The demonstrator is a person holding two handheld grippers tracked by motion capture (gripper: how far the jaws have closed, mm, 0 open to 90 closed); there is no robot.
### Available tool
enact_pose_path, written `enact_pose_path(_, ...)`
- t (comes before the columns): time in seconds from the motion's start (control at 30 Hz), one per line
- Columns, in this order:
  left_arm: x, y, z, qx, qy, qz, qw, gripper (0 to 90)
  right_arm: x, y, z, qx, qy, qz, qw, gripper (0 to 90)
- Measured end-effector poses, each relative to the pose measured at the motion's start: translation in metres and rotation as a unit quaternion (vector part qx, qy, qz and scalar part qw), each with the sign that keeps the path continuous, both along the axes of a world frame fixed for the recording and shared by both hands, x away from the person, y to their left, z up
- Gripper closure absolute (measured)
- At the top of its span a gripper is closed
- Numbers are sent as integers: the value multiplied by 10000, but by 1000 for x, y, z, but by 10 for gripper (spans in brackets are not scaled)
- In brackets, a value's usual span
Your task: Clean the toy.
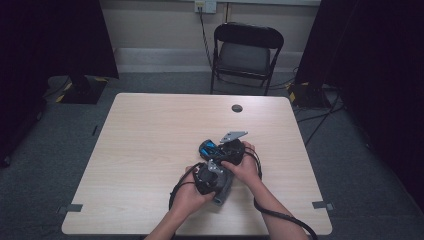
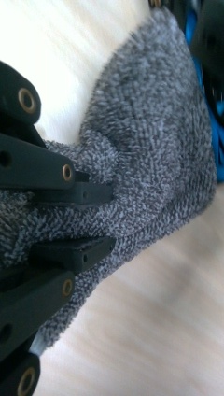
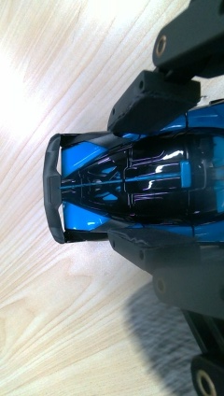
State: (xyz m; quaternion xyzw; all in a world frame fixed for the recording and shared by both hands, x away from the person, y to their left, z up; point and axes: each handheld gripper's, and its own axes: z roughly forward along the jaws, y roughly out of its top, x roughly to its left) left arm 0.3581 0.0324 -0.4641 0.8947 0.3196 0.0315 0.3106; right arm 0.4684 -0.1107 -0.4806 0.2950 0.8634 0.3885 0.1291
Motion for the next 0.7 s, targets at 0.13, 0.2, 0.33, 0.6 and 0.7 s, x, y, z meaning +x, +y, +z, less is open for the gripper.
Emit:
enact_pose_path(0.13,-3,-4,0,-66,49,-92,9999,760,0,0,0,-11,10,-2,10000,419)
enact_pose_path(0.2,-5,-6,0,-130,91,-148,9998,760,0,0,0,-9,8,-4,10000,419)
enact_pose_path(0.33,-7,-7,1,-195,164,-268,9993,760,0,-1,0,11,2,1,10000,419)
enact_pose_path(0.6,-13,2,6,-332,203,-227,9990,761,-1,-2,-1,48,8,-9,10000,419)
enact_pose_path(0.7,-13,10,10,-373,210,-95,9990,761,-1,-2,0,50,17,-8,10000,419)
